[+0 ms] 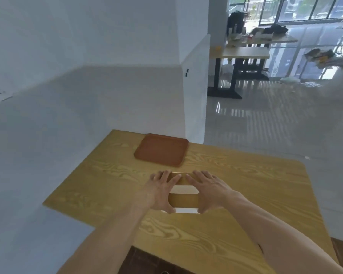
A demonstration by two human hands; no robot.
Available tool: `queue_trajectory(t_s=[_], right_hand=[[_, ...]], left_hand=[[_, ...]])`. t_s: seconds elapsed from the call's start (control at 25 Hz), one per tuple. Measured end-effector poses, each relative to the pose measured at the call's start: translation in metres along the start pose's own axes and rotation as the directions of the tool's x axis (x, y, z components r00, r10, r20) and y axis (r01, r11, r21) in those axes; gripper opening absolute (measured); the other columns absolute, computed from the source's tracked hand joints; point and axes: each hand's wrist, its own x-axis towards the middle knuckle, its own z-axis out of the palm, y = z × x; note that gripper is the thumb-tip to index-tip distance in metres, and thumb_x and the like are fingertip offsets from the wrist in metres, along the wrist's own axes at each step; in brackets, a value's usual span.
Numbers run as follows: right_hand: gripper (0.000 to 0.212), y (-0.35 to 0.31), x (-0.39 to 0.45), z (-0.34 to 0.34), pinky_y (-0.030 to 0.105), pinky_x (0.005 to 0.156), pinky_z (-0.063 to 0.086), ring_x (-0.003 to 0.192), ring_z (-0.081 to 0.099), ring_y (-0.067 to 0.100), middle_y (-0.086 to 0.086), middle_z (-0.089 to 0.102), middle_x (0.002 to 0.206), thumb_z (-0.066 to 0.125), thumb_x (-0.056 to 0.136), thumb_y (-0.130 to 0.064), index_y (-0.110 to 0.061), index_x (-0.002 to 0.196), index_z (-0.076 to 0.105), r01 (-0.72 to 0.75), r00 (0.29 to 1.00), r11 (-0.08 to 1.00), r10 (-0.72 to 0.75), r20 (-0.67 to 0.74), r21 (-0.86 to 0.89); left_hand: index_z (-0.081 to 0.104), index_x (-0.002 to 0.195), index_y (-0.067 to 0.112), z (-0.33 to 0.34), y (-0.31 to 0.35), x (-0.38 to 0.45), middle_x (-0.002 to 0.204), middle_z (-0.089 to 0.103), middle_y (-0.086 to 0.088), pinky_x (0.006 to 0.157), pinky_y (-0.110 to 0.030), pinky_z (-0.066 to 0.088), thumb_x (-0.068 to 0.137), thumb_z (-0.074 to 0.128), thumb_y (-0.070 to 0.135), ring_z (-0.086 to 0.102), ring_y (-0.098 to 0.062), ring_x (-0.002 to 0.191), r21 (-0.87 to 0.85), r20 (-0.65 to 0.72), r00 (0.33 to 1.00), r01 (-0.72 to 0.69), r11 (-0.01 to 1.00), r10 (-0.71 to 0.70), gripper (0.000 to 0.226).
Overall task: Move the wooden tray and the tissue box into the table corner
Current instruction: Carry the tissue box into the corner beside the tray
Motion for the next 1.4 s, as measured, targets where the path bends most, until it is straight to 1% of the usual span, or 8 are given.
queue_trajectory(t_s=[0.08, 0.28, 0.44, 0.56, 0.76, 0.96, 1.2, 1.4], right_hand=[[0.128, -0.031, 0.019, -0.008, 0.046, 0.119, 0.021, 0.148, 0.005, 0.029, 0.006, 0.003, 0.165, 0.078, 0.059, -0.052, -0.034, 0.154, -0.006, 0.082, 0.997, 0.996, -0.083, -0.009, -0.015], [0.122, -0.101, 0.060, -0.019, 0.045, 0.116, 0.025, 0.145, 0.010, 0.029, 0.006, 0.007, 0.163, 0.077, 0.056, -0.053, -0.034, 0.152, 0.005, 0.249, 0.968, 0.967, -0.250, -0.015, -0.052], [0.124, -0.160, 0.094, -0.021, 0.048, 0.117, 0.022, 0.147, 0.008, 0.029, 0.007, 0.006, 0.164, 0.076, 0.056, -0.057, -0.034, 0.152, 0.002, 0.327, 0.944, 0.941, -0.329, -0.009, -0.086], [0.125, -0.211, 0.121, -0.021, 0.049, 0.115, 0.023, 0.146, 0.009, 0.029, 0.008, 0.008, 0.163, 0.077, 0.054, -0.056, -0.035, 0.150, 0.000, 0.362, 0.931, 0.927, -0.365, -0.018, -0.101], [0.124, -0.286, 0.159, -0.015, 0.049, 0.115, 0.023, 0.148, 0.005, 0.027, 0.005, 0.006, 0.164, 0.073, 0.052, -0.059, -0.037, 0.149, -0.002, 0.372, 0.927, 0.924, -0.374, -0.001, -0.086], [0.124, -0.332, 0.179, -0.007, 0.048, 0.117, 0.021, 0.149, 0.003, 0.026, 0.004, 0.004, 0.165, 0.069, 0.054, -0.060, -0.032, 0.151, -0.002, 0.358, 0.934, 0.932, -0.358, 0.023, -0.059], [0.124, -0.348, 0.212, -0.007, 0.047, 0.117, 0.023, 0.148, 0.004, 0.024, 0.001, 0.005, 0.164, 0.070, 0.057, -0.063, -0.026, 0.152, -0.001, 0.344, 0.939, 0.938, -0.343, 0.031, -0.051], [0.127, -0.336, 0.255, -0.001, 0.046, 0.117, 0.024, 0.147, 0.005, 0.023, 0.000, 0.006, 0.164, 0.070, 0.055, -0.065, -0.023, 0.152, -0.001, 0.303, 0.953, 0.953, -0.303, 0.010, -0.003]], left_hand=[[-0.001, 0.151, 0.035, 0.002, -0.026, -0.029, 0.149, 0.017, -0.003, 0.114, -0.051, 0.022, 0.056, 0.067, 0.073, 0.022, -0.035, 0.136, -0.020, -0.016, 0.997, 0.073, 0.997, -0.073, 0.122], [0.005, 0.149, 0.035, 0.016, -0.082, -0.094, 0.154, 0.015, -0.006, 0.114, -0.054, 0.023, 0.054, 0.066, 0.071, 0.021, -0.037, 0.140, -0.074, -0.012, 0.977, 0.211, 0.975, -0.213, 0.118], [0.008, 0.150, 0.033, 0.029, -0.129, -0.138, 0.155, 0.014, -0.007, 0.115, -0.053, 0.023, 0.056, 0.067, 0.069, 0.019, -0.037, 0.141, -0.097, 0.002, 0.958, 0.285, 0.954, -0.286, 0.117], [0.011, 0.151, 0.031, 0.044, -0.172, -0.170, 0.155, 0.017, -0.009, 0.115, -0.053, 0.025, 0.058, 0.069, 0.067, 0.020, -0.037, 0.142, -0.102, -0.022, 0.948, 0.313, 0.944, -0.317, 0.115], [0.013, 0.150, 0.031, 0.070, -0.239, -0.211, 0.153, 0.019, -0.010, 0.114, -0.055, 0.026, 0.058, 0.072, 0.067, 0.021, -0.037, 0.140, -0.128, -0.021, 0.945, 0.322, 0.938, -0.327, 0.115], [0.012, 0.150, 0.033, 0.094, -0.289, -0.232, 0.152, 0.019, -0.008, 0.116, -0.055, 0.023, 0.056, 0.073, 0.070, 0.021, -0.037, 0.140, -0.172, -0.005, 0.958, 0.282, 0.944, -0.287, 0.118], [0.009, 0.149, 0.035, 0.112, -0.329, -0.220, 0.152, 0.016, -0.004, 0.117, -0.055, 0.021, 0.056, 0.074, 0.069, 0.020, -0.035, 0.140, -0.223, 0.013, 0.963, 0.264, 0.938, -0.268, 0.118], [0.010, 0.147, 0.031, 0.116, -0.363, -0.180, 0.147, 0.022, -0.005, 0.114, -0.055, 0.027, 0.054, 0.073, 0.069, 0.024, -0.035, 0.137, -0.200, -0.005, 0.976, 0.213, 0.956, -0.218, 0.118]])
